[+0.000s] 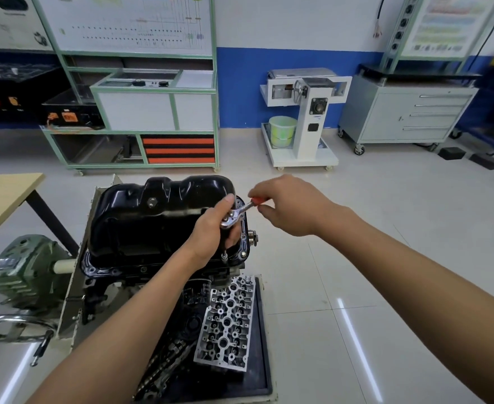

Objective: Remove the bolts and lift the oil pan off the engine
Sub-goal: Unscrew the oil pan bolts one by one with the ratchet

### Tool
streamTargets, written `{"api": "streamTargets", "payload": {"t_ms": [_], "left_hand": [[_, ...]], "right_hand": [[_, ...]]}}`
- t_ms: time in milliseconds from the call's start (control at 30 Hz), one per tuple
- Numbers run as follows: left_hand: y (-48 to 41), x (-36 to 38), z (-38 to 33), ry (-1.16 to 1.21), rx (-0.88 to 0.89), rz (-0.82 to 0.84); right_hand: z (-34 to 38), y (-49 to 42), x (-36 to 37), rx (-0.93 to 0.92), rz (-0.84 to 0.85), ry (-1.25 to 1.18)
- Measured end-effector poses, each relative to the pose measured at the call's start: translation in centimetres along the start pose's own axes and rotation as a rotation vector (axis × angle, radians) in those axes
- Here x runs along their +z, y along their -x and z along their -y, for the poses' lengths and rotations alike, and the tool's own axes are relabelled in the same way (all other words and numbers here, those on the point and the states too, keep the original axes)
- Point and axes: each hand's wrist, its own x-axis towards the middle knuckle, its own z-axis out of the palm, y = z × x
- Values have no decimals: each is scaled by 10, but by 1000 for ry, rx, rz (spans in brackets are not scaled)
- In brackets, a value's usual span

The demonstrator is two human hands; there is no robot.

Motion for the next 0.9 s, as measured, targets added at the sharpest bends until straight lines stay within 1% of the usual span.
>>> {"api": "streamTargets", "payload": {"t_ms": [133, 233, 333, 400, 467, 533, 567, 667, 733, 833, 900], "left_hand": [[-1, 7, 0, 41, -29, -183], [-2, 13, 0, 26, -23, -250], [-4, 20, -1, 69, -23, -331], [-4, 23, -1, 117, -29, -379], [-3, 21, -2, 101, -12, -403], [-1, 14, -4, 44, 24, -344], [0, 10, -6, 8, 45, -271], [4, 5, -10, -78, 64, 41], [2, 7, -9, -118, 54, 189], [-3, 4, -10, -80, 25, 265], [-6, 0, -10, -62, 0, 286]], "right_hand": [[8, 25, -11, 73, 124, -7], [25, 36, -14, 92, 204, -82], [41, 35, -7, 62, 252, -110], [44, 32, -5, 35, 282, -147], [37, 26, -12, 43, 329, -175], [24, 18, -21, 66, 351, -119], [18, 13, -24, 76, 329, -56], [10, -8, -25, 53, 181, 124], [13, -21, -20, -24, 118, 162], [22, -34, -11, -177, 66, 200], [23, -39, -6, -233, 43, 175]]}}
